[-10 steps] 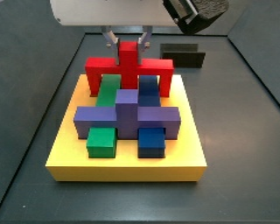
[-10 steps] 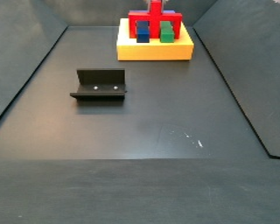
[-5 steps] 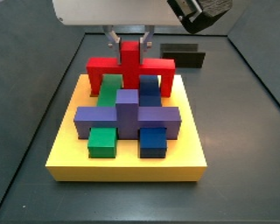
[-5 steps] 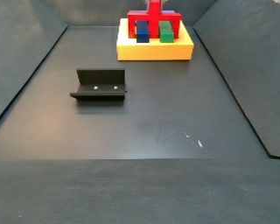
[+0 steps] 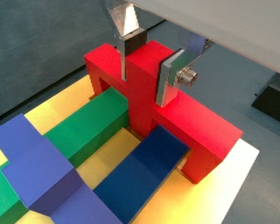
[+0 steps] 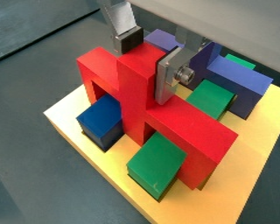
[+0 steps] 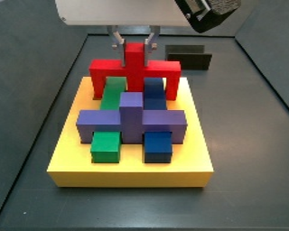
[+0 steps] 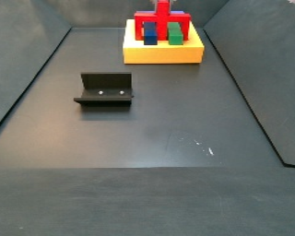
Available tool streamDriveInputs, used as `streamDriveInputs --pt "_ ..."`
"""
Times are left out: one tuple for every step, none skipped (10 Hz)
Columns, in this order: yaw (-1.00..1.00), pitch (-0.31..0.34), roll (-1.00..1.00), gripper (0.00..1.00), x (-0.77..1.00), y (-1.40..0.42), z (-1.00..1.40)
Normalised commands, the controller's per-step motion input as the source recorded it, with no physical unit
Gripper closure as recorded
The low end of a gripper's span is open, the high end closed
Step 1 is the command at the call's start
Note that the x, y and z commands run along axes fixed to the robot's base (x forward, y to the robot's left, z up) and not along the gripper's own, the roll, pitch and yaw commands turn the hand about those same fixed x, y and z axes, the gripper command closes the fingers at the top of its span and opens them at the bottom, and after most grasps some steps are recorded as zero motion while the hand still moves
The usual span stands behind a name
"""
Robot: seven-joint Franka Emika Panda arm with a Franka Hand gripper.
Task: Pick up the red object. Move up. Move to above the board. Insert the red object.
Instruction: Insert the red object.
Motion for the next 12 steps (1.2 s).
streamDriveInputs --pt "0.00 0.013 0.00 1.00 -0.05 0.00 -0.44" --pt "0.00 0.013 0.02 1.00 -0.16 0.00 -0.26" --pt "0.00 0.041 0.04 1.00 -0.13 0.00 -0.20" --pt "-0.01 0.093 0.04 1.00 -0.16 -0.01 -0.15" --pt "0.00 0.090 0.02 1.00 -0.13 0.00 -0.17" --pt "0.00 0.073 0.03 1.00 0.00 -0.01 -0.31" --pt "0.00 0.111 0.00 1.00 0.14 0.00 -0.59" --pt "0.00 0.117 0.00 1.00 0.19 0.00 -0.67" --pt "0.00 0.086 -0.05 1.00 0.21 0.06 -0.63" --pt "0.00 0.050 -0.12 1.00 0.23 0.05 -0.64" --pt "0.00 0.034 -0.17 1.00 0.28 0.01 -0.62" --pt "0.00 0.053 -0.15 1.00 0.37 0.00 -0.58"
